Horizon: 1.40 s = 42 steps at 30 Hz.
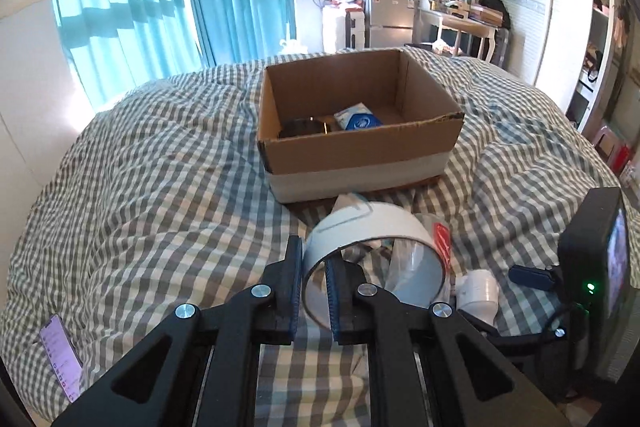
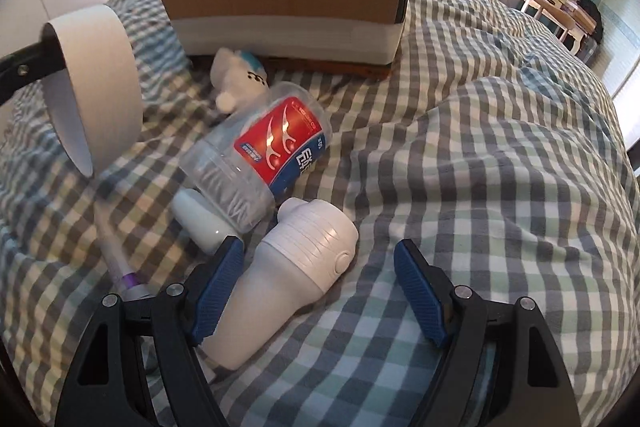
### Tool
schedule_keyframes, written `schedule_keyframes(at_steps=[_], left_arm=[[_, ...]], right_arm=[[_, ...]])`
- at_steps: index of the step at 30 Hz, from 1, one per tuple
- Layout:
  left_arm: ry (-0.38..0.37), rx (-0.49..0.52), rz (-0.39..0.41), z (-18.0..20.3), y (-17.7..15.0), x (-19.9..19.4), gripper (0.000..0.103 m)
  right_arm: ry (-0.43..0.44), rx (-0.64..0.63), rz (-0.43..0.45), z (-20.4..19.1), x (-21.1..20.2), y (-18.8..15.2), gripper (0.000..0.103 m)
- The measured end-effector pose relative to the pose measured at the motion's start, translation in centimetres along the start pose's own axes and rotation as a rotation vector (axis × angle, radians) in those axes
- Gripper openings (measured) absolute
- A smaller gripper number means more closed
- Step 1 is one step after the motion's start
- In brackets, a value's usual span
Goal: Organize objects
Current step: 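Grasp the white tape roll with the left gripper while right grasps white bottle, then carry tape roll and white bottle into the box and release both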
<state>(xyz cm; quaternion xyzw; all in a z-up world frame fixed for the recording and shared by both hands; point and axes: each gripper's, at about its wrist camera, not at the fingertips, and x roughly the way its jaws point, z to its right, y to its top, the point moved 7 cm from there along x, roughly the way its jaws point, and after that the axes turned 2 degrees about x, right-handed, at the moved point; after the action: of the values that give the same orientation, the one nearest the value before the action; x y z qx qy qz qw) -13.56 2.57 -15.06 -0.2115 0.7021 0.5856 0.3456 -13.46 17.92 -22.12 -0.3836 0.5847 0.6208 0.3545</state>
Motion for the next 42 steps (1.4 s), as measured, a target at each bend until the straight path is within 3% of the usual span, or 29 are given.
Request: schedule_keyframes(at_steps=[4, 8, 16, 24, 28, 32, 42], left_arm=[[-0.023, -0.007, -0.003, -0.3, -0.5, -0.1, 0.011], [-0.022, -0.014, -0.002, -0.6, -0.8, -0.2, 0.011], [-0.004, -0.018, 0.002, -1.7, -1.4, -0.7, 0.011], [-0.013, -0.008, 0.015, -1.5, -1.7, -1.8, 0.011], [-0.015, -0.002, 0.033, -1.4, -1.6, -2.7, 0.011], [-0.016, 0.000, 0.050, -1.3, -1.5, -3.5, 0.011], [0.007, 0.006, 0.103, -2.3, 1.3, -5.3, 0.011]], right_arm=[[0.001, 0.004, -0.023, -0.2, 0.9, 0.0, 0.078], [0.007, -0.009, -0.047, -0.6, 1.6, 0.0, 0.061], [0.006, -0.027, -0.010, -0.9, 0.2, -0.2, 0.055], [0.014, -0.028, 0.099, -1.3, -3.5, 0.6, 0.055], [-0.068, -0.110, 0.165, -2.4, -6.2, 1.0, 0.054], [-0.034, -0.109, 0.218, -3.2, -8.5, 1.7, 0.054], [-0.046, -0.117, 0.329, -3.4, -13.9, 4.9, 0.054]])
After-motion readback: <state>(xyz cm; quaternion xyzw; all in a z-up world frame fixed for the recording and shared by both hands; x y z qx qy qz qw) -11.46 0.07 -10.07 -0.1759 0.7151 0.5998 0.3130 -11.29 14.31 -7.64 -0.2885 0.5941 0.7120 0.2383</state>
